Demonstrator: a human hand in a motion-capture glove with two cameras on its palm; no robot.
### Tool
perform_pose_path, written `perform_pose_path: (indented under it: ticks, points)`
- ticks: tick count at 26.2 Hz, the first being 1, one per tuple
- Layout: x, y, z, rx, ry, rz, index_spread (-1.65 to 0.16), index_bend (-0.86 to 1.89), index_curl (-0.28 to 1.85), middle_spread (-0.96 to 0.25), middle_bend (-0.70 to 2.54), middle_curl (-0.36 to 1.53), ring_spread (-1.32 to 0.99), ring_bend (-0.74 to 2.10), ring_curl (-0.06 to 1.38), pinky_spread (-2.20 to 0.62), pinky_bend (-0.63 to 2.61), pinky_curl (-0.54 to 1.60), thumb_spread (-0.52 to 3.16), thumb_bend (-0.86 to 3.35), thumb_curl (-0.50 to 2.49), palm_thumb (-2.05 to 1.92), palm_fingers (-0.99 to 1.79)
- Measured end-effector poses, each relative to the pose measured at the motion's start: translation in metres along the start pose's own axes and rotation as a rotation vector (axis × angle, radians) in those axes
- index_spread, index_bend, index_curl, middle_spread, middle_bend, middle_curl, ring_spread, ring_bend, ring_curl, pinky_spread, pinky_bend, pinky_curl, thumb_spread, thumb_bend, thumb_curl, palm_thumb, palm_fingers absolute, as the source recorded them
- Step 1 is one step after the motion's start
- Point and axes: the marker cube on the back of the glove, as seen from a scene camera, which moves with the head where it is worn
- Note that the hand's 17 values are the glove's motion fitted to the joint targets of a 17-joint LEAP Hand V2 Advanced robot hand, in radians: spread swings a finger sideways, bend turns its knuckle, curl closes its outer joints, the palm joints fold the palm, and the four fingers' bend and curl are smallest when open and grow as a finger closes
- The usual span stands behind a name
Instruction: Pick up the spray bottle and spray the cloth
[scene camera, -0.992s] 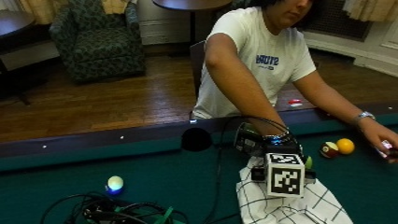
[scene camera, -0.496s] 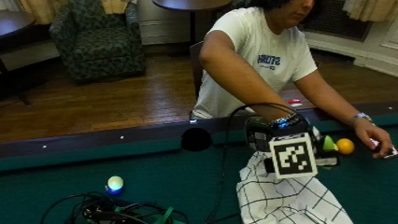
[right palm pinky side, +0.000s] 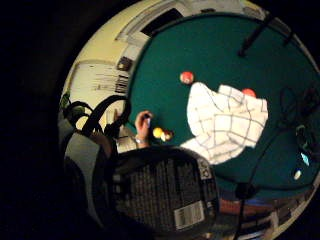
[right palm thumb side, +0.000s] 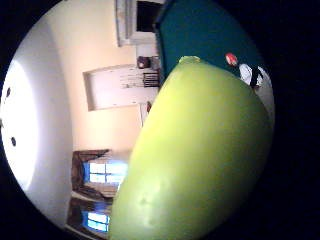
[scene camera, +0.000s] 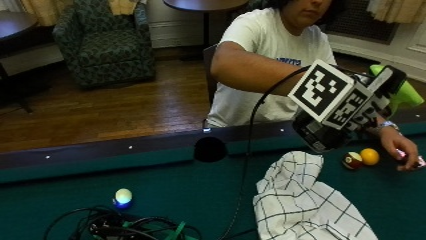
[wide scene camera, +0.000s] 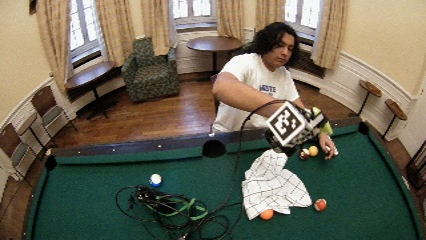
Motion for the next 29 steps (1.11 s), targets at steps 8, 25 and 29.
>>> perform_pose_path:
  ticks: [8,25,29]
  points:
    - [-0.033,-0.010,0.018,0.122,-0.079,-0.271,-0.26,0.40,0.63,-0.20,0.71,0.56,-0.22,0.69,0.49,-0.25,0.43,0.39,0.23,-0.03,0.82,0.93,1.37]
    - [0.003,-0.062,0.218,0.105,-0.289,-0.433,-0.26,0.40,0.64,-0.20,0.72,0.56,-0.22,0.69,0.49,-0.26,0.44,0.40,0.22,-0.03,0.83,0.92,1.37]
    - [0.039,-0.071,0.254,0.119,-0.281,-0.393,-0.26,0.41,0.64,-0.20,0.72,0.56,-0.22,0.69,0.49,-0.26,0.44,0.40,0.21,-0.03,0.83,0.92,1.37]
